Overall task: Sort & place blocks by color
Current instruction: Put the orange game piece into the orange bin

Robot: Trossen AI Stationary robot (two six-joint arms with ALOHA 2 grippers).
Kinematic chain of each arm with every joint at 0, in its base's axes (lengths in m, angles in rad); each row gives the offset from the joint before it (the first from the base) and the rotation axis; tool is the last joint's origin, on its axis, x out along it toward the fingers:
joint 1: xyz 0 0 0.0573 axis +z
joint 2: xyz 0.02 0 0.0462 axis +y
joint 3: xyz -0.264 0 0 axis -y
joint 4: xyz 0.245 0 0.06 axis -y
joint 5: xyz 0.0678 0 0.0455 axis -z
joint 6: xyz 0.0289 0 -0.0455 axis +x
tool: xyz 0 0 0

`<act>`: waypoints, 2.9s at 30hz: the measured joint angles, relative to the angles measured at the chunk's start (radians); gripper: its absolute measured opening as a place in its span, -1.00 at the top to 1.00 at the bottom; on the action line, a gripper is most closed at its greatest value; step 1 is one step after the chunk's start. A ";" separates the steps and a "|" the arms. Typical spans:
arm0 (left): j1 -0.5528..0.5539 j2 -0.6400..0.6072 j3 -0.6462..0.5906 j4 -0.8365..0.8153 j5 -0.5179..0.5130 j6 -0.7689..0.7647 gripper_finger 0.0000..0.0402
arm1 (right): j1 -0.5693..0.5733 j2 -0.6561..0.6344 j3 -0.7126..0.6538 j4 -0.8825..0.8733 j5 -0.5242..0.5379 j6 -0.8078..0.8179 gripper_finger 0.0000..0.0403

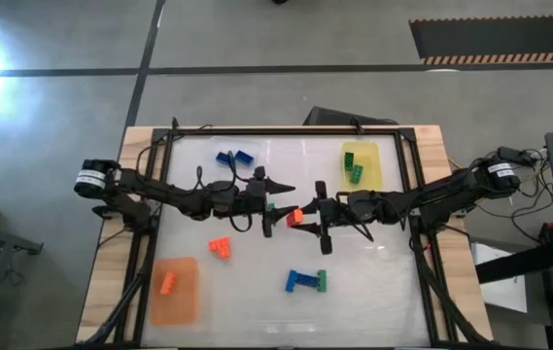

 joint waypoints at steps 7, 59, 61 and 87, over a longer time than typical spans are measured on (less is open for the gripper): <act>0.000 0.000 0.000 -0.002 -0.004 -0.001 -0.22 | -0.001 0.000 0.000 -0.005 0.009 -0.003 0.37; 0.007 0.092 0.006 0.057 0.023 -0.076 -0.22 | -0.040 -0.001 0.003 -0.082 -0.053 0.043 0.37; 0.007 0.092 0.006 0.058 0.023 -0.076 -0.20 | -0.040 -0.001 0.003 -0.081 -0.053 0.043 0.37; 0.008 0.090 0.002 0.016 0.016 -0.123 0.32 | -0.045 -0.026 0.002 -0.216 -0.049 0.029 -0.31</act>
